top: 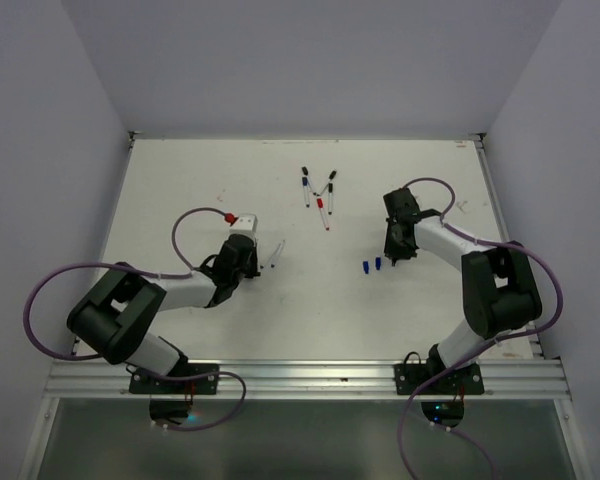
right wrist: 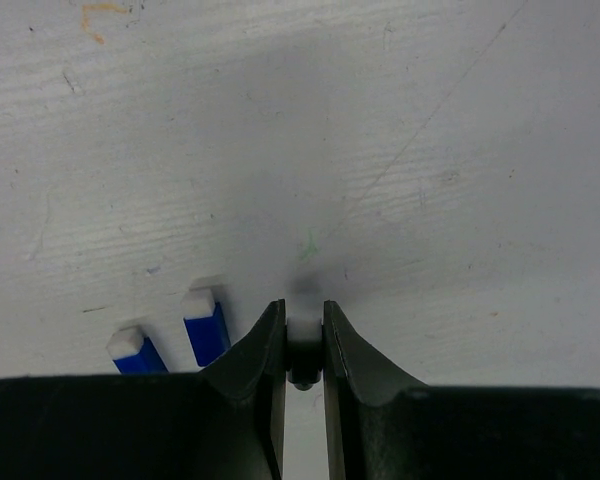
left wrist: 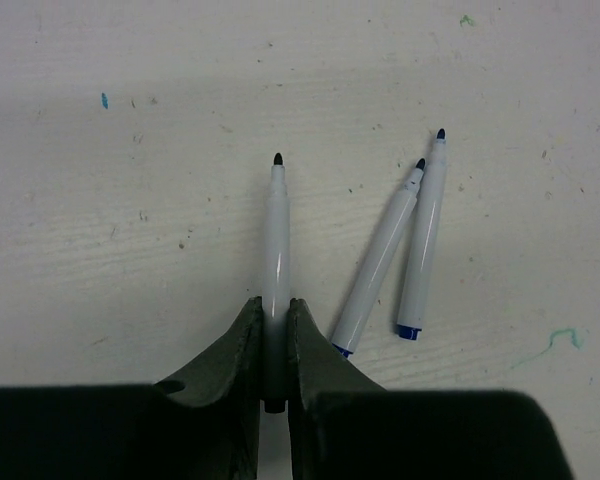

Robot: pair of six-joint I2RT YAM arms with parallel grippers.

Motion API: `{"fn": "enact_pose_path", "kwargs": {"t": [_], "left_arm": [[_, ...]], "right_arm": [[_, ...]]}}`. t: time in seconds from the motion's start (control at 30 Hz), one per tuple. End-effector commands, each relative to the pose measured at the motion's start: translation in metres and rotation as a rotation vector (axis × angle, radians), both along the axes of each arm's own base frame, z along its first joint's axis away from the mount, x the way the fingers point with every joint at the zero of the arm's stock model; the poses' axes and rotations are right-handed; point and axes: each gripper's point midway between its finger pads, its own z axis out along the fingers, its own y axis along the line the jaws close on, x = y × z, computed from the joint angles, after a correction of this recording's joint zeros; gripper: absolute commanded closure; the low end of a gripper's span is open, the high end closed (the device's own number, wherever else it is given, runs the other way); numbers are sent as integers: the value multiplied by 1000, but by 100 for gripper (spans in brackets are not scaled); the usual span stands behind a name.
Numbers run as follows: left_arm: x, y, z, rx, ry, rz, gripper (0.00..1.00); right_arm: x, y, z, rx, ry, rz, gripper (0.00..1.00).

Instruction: Open the pen caps

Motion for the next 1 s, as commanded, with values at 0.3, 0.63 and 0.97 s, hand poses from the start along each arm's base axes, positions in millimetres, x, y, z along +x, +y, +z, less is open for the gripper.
{"fn": "enact_pose_path", "kwargs": {"t": [0.3,0.63,0.97], "left_arm": [[-2,-7,-6,-62,37,7,74],[-5,-8,0,-80,28,1,64],[-3,-9,14,-93,-1,-4,57]], "right_arm": [[8,5,-3,18,-16,32,100],[5,12,-7,50,4,60,100],[4,18,-7,78,5,81,83]]}}
